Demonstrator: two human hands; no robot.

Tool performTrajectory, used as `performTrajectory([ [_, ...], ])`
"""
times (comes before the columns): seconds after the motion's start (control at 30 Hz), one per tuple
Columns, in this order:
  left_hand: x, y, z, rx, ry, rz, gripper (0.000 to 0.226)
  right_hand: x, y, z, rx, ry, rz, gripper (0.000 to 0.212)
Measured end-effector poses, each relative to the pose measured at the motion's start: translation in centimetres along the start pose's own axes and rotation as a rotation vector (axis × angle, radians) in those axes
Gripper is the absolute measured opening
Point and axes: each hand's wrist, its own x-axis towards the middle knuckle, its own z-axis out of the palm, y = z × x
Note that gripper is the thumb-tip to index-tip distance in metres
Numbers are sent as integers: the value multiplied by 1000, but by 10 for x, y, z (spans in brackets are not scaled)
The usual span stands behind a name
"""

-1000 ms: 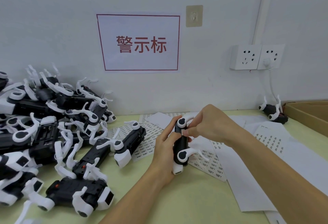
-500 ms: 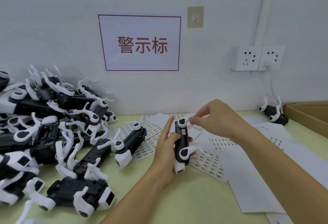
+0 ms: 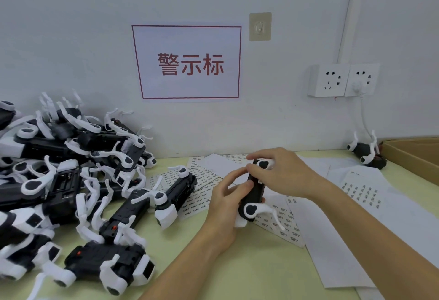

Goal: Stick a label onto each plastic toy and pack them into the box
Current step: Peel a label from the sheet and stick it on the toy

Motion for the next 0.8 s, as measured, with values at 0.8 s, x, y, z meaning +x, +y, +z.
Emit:
performTrajectory([
  [0.8,0,7,1,-98,116,-19,42,-21,9,-30,196,-419,245,21],
])
